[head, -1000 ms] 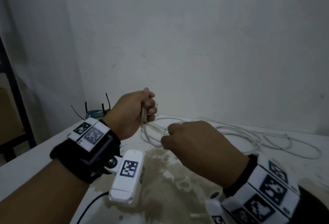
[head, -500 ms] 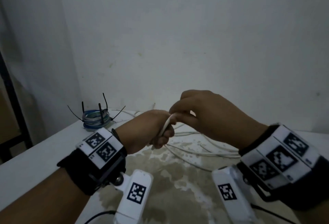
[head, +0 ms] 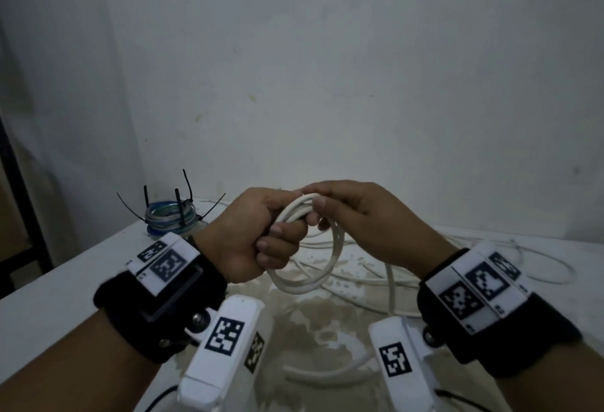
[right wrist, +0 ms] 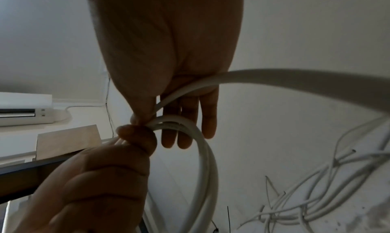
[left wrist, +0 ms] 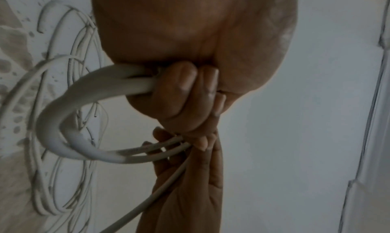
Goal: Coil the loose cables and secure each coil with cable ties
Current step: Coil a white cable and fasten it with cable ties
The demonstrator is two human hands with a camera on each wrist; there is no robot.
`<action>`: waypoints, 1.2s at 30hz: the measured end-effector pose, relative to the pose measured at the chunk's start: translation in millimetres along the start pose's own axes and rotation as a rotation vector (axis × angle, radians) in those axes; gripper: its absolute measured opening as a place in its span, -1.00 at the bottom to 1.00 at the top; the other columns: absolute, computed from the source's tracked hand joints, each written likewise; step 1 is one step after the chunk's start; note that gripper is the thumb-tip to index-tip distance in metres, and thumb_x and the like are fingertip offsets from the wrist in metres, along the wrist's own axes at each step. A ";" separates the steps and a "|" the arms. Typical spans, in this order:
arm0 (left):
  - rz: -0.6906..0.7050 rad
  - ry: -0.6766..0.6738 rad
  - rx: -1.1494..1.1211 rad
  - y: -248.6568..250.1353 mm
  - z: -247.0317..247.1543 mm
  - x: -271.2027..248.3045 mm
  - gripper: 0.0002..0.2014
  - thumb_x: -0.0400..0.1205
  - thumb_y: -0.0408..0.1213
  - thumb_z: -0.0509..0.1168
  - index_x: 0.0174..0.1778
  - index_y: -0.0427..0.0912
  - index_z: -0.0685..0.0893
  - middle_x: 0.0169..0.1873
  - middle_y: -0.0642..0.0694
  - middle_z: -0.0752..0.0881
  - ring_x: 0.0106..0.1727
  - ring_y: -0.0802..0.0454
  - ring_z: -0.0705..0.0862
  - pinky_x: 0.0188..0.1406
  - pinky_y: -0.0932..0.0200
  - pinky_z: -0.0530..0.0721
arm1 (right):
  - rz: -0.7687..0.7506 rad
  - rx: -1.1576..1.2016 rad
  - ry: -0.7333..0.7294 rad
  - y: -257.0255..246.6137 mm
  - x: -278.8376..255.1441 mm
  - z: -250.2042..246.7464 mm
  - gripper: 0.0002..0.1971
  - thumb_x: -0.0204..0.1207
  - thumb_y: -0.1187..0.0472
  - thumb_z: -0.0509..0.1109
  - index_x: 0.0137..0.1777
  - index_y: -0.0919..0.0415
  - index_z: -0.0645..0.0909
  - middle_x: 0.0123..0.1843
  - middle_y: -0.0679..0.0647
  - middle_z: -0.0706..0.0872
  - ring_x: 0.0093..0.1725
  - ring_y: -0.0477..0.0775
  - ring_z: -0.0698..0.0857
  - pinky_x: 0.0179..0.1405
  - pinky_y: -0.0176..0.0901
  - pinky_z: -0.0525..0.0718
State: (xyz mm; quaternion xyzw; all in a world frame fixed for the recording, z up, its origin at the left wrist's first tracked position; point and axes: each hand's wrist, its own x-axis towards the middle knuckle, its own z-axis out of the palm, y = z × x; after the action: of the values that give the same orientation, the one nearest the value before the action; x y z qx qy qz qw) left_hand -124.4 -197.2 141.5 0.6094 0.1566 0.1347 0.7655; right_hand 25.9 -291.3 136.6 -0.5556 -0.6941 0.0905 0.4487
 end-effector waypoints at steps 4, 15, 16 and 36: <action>0.084 0.039 -0.050 -0.1 -1.1 -1.1 -0.60 0.61 -0.04 0.08 -0.22 -0.28 0.67 -0.64 0.01 0.31 -0.73 0.16 0.22 -0.74 0.33 0.16 | -0.024 0.008 0.129 0.7 0.1 6.8 -0.79 0.67 0.20 0.23 -0.05 -0.02 0.69 -0.45 -0.22 0.62 -0.46 -0.20 0.58 -0.37 -0.43 0.55; 0.422 0.250 0.083 -20.3 11.7 6.5 -0.82 0.69 -0.25 0.15 0.03 -0.23 0.61 -0.47 0.03 0.42 -0.57 0.19 0.24 -0.63 0.36 0.26 | 0.088 0.178 0.425 19.2 -7.9 17.6 -0.78 0.70 0.14 0.18 -0.06 -0.01 0.67 -0.48 -0.14 0.52 -0.47 -0.05 0.45 -0.44 -0.06 0.50; 0.433 0.286 0.129 -21.2 12.2 7.1 -0.82 0.71 -0.26 0.13 0.00 -0.23 0.62 -0.48 0.03 0.41 -0.57 0.18 0.24 -0.64 0.36 0.25 | 0.112 0.217 0.421 18.1 -9.0 16.6 -0.77 0.70 0.16 0.18 -0.07 0.02 0.67 -0.47 -0.12 0.53 -0.49 -0.05 0.46 -0.47 -0.05 0.52; 0.366 0.249 0.344 -16.6 18.4 0.8 -0.75 0.74 -0.36 0.03 -0.05 -0.40 0.58 -0.57 -0.02 0.43 -0.61 0.14 0.22 -0.65 0.33 0.15 | -0.051 -0.343 0.188 5.6 -17.2 3.2 -0.65 0.71 0.10 0.15 -0.14 0.21 0.71 -0.36 -0.01 0.65 -0.27 -0.05 0.57 -0.24 -0.27 0.47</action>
State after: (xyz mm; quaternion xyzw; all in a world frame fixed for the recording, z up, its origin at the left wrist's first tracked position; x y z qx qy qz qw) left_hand -116.0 -216.9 129.1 0.7274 0.1572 0.3160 0.5885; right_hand 27.1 -302.7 122.2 -0.6120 -0.6683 -0.0927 0.4126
